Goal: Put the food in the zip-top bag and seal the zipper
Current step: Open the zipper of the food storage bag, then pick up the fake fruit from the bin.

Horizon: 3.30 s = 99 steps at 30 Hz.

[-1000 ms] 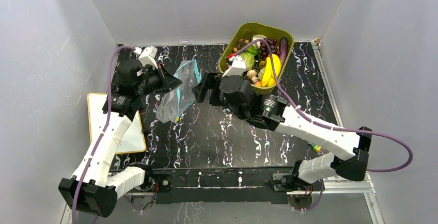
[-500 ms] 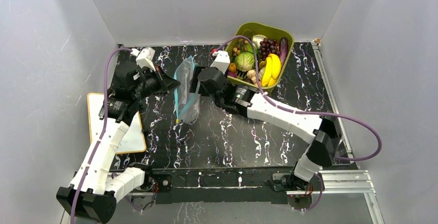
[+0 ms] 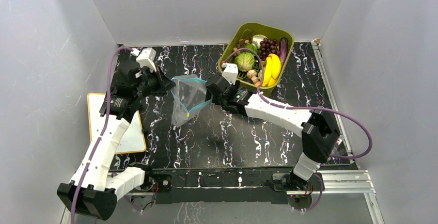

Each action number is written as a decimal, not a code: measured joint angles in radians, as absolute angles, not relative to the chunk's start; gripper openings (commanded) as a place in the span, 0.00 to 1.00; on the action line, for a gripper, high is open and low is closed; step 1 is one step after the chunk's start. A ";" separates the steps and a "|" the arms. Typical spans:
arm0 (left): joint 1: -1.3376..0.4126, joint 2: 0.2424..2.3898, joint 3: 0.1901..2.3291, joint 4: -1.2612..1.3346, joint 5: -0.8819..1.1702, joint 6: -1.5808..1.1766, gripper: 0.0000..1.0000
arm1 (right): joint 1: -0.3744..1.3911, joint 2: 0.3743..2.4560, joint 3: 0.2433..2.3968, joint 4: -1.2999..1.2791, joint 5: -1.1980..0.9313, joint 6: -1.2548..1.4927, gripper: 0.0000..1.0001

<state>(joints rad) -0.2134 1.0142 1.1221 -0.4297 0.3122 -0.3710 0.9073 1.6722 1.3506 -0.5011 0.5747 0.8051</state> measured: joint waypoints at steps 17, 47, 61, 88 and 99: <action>-0.212 1.010 0.898 -0.300 0.406 -0.339 0.00 | 0.888 1.563 1.531 -0.534 0.150 0.553 0.85; -0.227 0.913 0.816 -0.213 0.461 -0.302 0.00 | 0.419 1.739 1.683 -0.737 0.672 0.233 0.98; -0.244 0.909 0.816 -0.217 0.460 -0.286 0.00 | 0.305 1.913 1.763 -0.733 0.551 0.168 0.91; -0.246 0.896 0.816 -0.221 0.452 -0.280 0.00 | 0.288 1.992 1.765 -0.707 0.553 0.106 0.47; -0.246 0.915 0.819 -0.216 0.383 -0.321 0.00 | 0.290 1.848 1.761 -0.719 0.553 0.134 0.34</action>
<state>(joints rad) -0.2462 0.9150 0.8192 -0.2161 0.3828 -0.3210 0.2905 1.8484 1.7607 -0.7185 0.5526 0.1337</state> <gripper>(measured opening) 0.009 0.579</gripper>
